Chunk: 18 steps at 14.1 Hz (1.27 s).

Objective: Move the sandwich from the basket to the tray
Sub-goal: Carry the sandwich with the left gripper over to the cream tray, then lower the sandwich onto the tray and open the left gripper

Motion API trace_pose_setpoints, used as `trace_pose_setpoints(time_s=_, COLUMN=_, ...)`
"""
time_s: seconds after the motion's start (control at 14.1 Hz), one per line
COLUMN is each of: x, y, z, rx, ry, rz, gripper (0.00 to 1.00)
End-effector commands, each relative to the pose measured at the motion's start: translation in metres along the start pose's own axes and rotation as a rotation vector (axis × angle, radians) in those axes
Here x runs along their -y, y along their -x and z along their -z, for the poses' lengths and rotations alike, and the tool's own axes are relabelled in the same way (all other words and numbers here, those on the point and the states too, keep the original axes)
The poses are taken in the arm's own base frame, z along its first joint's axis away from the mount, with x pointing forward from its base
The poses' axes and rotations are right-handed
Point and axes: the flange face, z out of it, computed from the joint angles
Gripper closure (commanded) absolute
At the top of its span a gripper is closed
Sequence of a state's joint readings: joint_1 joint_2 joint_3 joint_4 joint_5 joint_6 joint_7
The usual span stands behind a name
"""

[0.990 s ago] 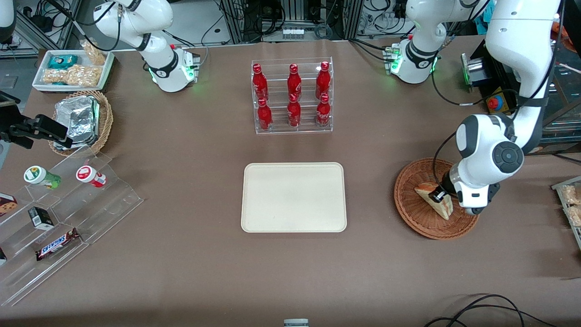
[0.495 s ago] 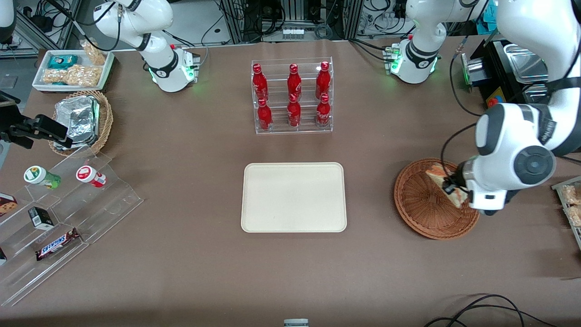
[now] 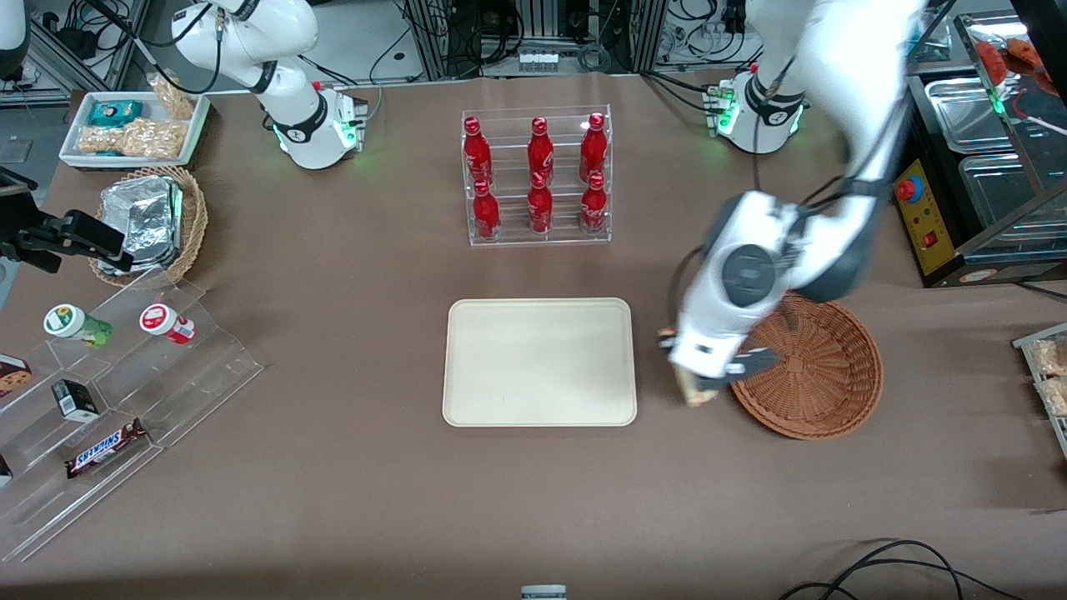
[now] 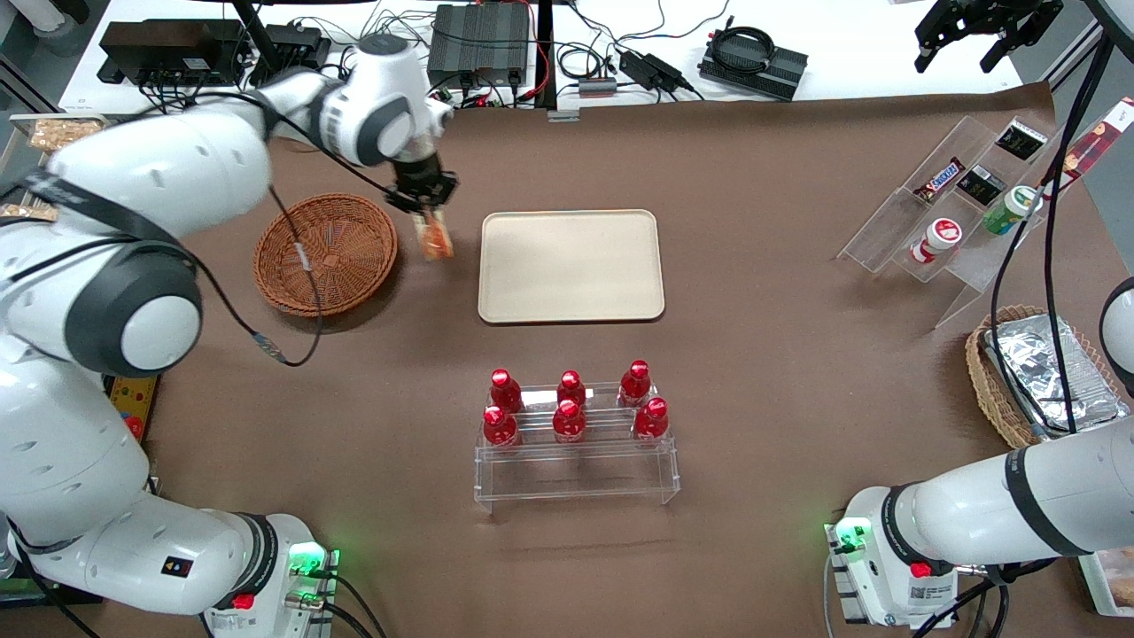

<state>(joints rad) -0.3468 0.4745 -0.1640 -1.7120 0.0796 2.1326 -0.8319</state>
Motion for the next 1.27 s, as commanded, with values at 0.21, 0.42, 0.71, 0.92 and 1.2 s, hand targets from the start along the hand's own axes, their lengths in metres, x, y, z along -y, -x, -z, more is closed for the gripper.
trace_pose_setpoints(time_s=0.21, x=-0.111, y=0.041, z=-0.024, rx=-0.061, ry=0.099, rz=-0.159, gripper=0.92)
trace_pose_setpoints(time_s=0.42, x=-0.142, y=0.061, z=-0.034, rx=-0.088, ry=0.145, rz=-0.207, gripper=0.92)
trace_pose_setpoints(time_s=0.71, x=-0.163, y=0.074, z=-0.049, rx=-0.091, ry=0.166, rz=-0.221, gripper=0.92)
trace_pose_setpoints(time_s=0.92, x=-0.166, y=0.08, z=-0.057, rx=-0.079, ry=0.159, rz=-0.202, gripper=0.82)
trace_pose_setpoints(time_s=1.2, x=-0.176, y=0.097, z=-0.039, rx=-0.088, ry=0.173, rz=-0.206, gripper=0.0)
